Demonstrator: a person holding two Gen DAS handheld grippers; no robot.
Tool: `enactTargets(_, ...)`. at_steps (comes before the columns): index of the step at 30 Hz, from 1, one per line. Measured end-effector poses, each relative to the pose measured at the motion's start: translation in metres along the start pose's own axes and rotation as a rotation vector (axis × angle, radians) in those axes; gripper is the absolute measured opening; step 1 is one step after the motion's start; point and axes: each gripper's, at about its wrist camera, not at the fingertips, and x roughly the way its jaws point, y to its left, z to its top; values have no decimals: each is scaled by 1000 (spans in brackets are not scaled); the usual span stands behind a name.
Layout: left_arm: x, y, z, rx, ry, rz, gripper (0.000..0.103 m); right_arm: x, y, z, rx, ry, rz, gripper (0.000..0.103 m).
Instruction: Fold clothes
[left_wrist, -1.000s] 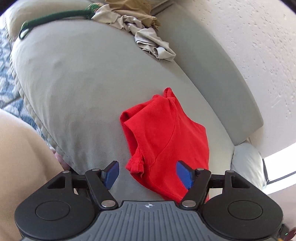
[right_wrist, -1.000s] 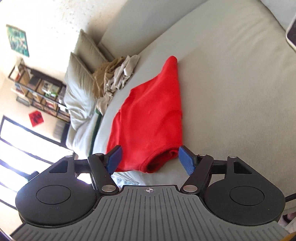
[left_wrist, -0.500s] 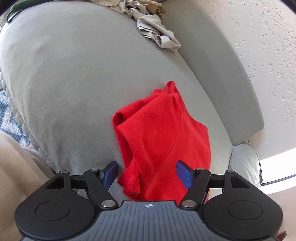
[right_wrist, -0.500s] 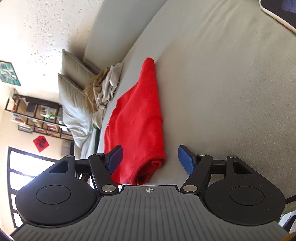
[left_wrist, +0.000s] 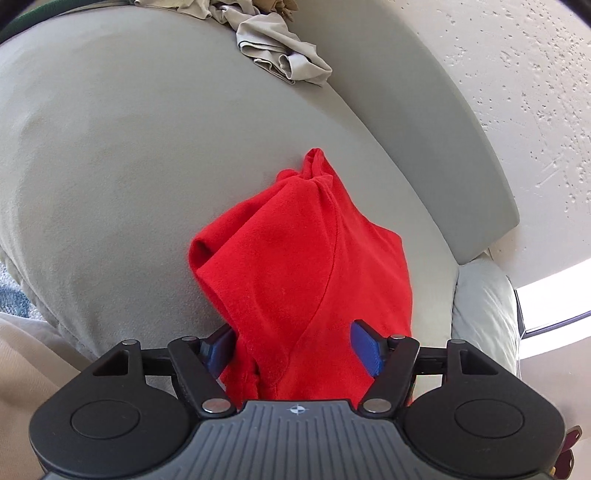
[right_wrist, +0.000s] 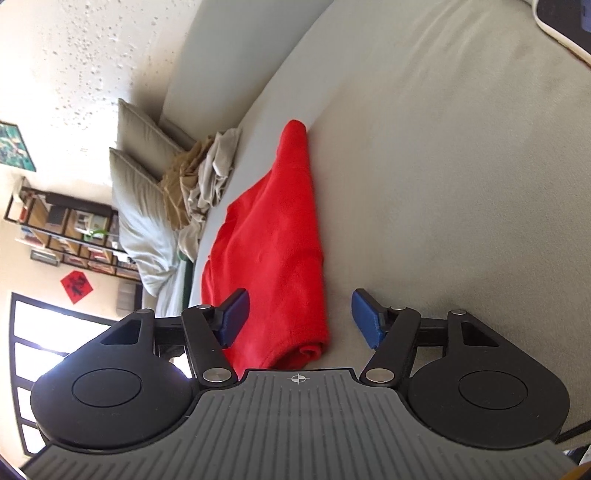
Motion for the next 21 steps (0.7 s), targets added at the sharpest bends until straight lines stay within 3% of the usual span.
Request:
enactTargets(6, 13, 1, 11, -24, 28, -66, 57, 33, 2, 20, -23, 44, 6, 50)
enactTargets(14, 33, 1, 24, -55, 58, -156, 59, 84, 4, 52, 3, 95, 56, 49)
enactTargets(18, 38, -5, 26, -43, 37, -146, 60, 111, 8, 65, -3, 81, 64, 49)
enactTargets(20, 37, -17, 25, 21, 28, -84, 46, 119, 15, 67, -16, 68, 46, 48)
enactTargets(21, 35, -24, 24, 63, 20, -51, 24, 121, 19, 66, -32, 60, 13, 38)
